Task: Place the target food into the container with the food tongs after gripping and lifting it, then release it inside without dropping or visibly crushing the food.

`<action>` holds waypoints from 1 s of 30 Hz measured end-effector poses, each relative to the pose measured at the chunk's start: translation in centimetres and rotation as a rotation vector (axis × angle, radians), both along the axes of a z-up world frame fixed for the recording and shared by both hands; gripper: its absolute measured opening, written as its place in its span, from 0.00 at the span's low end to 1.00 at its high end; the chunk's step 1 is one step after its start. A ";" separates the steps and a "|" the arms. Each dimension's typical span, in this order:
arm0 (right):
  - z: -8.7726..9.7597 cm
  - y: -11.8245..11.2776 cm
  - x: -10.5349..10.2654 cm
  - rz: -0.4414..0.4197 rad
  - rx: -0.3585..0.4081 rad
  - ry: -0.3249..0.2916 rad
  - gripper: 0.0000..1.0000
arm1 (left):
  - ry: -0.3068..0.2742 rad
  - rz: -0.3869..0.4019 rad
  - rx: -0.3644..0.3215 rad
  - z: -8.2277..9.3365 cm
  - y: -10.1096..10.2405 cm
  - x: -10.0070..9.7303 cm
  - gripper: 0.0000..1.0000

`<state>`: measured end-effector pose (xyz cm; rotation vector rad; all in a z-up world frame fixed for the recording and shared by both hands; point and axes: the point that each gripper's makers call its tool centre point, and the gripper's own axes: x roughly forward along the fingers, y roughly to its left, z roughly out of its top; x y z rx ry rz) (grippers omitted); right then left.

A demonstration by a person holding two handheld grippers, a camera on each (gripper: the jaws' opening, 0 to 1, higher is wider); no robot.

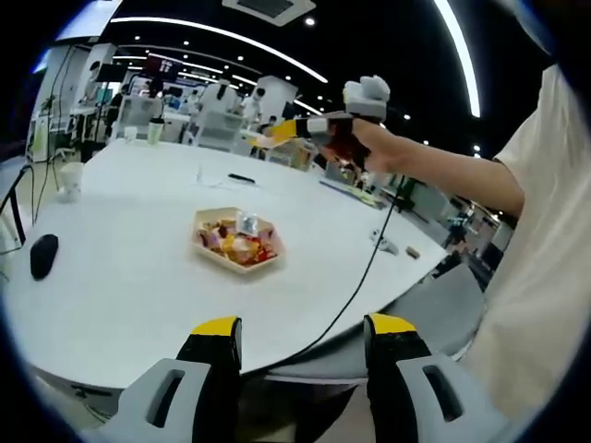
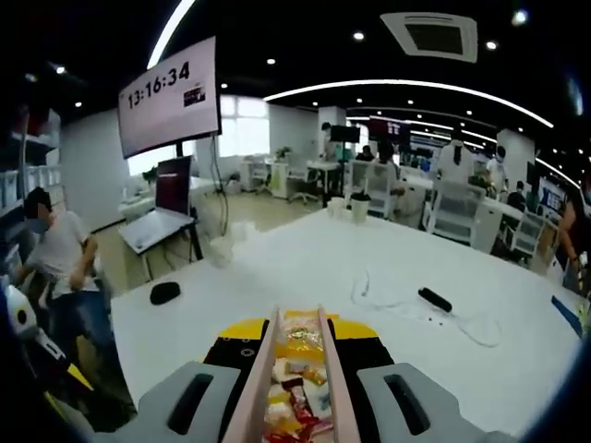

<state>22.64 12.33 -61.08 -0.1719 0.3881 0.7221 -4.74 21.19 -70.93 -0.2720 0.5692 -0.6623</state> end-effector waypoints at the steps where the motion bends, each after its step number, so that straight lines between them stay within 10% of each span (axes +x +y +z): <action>1: -0.1 0.1 0.0 0.003 -0.004 0.002 0.24 | 0.000 0.004 0.000 0.0 0.1 0.0 0.52; 13: 2.2 1.3 1.7 0.023 -0.002 -0.038 0.24 | 0.006 0.021 -0.020 -0.3 -0.4 -0.5 0.52; 30: 0.8 0.4 -0.2 0.049 0.025 0.013 0.26 | 0.007 0.020 -0.015 -0.3 -0.4 -0.4 0.51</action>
